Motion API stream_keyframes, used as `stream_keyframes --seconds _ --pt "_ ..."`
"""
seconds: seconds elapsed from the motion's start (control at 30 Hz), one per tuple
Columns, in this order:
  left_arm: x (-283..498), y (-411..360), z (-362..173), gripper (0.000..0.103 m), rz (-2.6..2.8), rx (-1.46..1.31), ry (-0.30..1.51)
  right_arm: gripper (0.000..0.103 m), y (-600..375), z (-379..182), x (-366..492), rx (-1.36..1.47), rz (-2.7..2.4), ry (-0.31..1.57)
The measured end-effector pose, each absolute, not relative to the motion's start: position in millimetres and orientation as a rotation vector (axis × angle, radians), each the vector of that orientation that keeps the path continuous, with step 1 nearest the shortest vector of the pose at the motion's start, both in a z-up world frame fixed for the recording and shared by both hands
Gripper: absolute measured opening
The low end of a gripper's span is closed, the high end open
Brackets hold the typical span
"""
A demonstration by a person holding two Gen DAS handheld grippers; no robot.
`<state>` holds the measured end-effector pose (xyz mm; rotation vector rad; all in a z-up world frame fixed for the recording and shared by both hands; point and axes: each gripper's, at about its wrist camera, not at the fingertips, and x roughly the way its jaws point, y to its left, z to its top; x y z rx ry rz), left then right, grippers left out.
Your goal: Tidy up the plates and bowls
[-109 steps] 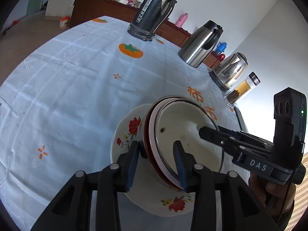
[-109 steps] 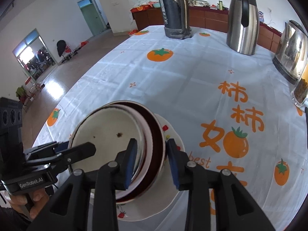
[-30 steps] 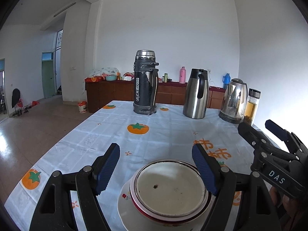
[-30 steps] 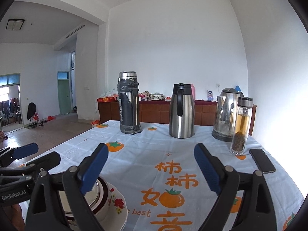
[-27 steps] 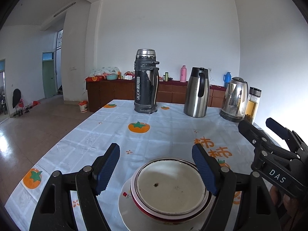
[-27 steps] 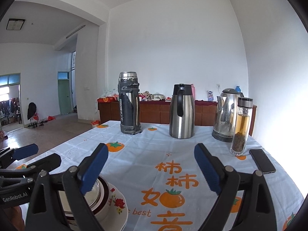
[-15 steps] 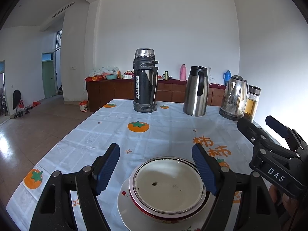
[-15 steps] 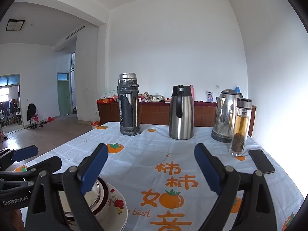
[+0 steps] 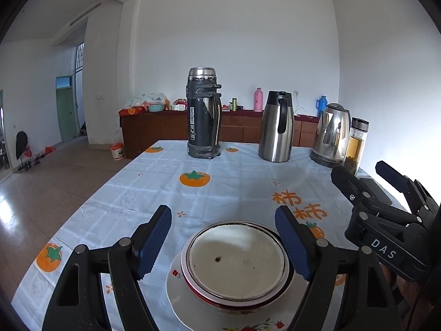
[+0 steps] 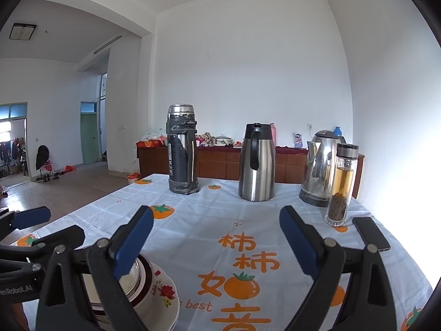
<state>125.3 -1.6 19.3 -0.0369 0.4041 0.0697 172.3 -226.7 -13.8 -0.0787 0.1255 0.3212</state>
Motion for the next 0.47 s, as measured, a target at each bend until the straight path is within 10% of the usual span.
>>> stream_keyframes --seconds 0.47 --pt "119.5 1.1 21.6 0.079 0.102 -0.023 0.367 0.095 -229.6 -11.4 172.2 -0.073 0.317 0.127"
